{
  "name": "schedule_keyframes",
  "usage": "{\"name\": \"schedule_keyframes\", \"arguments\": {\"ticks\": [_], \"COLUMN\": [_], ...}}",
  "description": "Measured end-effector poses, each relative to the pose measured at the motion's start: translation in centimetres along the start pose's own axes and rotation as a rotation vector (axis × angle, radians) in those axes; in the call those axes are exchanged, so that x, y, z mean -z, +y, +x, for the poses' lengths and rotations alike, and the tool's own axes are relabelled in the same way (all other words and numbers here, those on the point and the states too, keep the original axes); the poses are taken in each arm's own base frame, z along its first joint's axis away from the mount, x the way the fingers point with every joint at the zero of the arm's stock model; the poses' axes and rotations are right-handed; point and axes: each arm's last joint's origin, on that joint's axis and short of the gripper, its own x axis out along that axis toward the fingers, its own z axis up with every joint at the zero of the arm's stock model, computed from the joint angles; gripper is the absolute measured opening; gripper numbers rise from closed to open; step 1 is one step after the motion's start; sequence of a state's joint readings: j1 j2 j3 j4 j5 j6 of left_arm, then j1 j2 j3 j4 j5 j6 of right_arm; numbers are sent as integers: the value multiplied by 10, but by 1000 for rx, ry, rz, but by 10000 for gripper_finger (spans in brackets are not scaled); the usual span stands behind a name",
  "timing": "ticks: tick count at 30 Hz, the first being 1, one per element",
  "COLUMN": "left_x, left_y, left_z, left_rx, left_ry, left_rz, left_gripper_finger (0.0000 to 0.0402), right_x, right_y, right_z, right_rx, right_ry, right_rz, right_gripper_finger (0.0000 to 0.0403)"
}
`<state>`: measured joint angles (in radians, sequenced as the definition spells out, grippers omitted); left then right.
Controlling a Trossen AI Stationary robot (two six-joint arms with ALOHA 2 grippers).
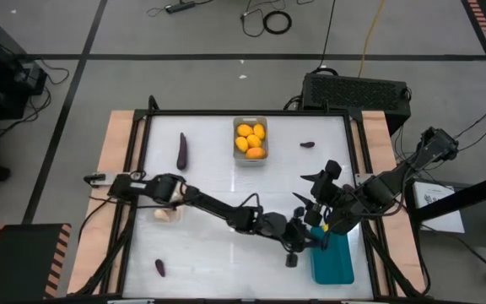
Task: Sort produce into baskets
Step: Put the eggplant into the blue bin
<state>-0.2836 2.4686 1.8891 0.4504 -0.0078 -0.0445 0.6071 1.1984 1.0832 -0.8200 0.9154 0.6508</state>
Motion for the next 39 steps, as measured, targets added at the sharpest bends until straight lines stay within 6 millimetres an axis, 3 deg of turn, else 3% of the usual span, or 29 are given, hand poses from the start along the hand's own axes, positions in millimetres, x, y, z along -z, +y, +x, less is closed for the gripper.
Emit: {"name": "schedule_keyframes", "arguments": {"ticks": [5,10,17,22,26,31,39], "left_x": [9,11,18,11,-14,-40,-63], "left_y": [2,2,4,6,5,1,-16], "left_z": [23,30,30,24,7,-23,-98], "left_rx": [-3,-3,-8,-13,-16,-25,-2], "left_ry": [7,1,63,149,293,520,1059], "left_rz": [-2,13,53,55,83,84,36], "left_gripper_finger": [59,70,155,219,244,249,249], "right_x": [0,0,1,2,2,2,1], "right_y": [0,0,-1,-1,-1,-1,-1], "right_z": [0,0,0,0,0,0,0], "right_rx": [1,1,5,7,8,8,6], "right_ry": [1,2,8,11,12,12,9], "right_rz": [-14,-23,-26,-24,-4,13,58], "right_gripper_finger": [251,251,251,251,251,251,251]}}
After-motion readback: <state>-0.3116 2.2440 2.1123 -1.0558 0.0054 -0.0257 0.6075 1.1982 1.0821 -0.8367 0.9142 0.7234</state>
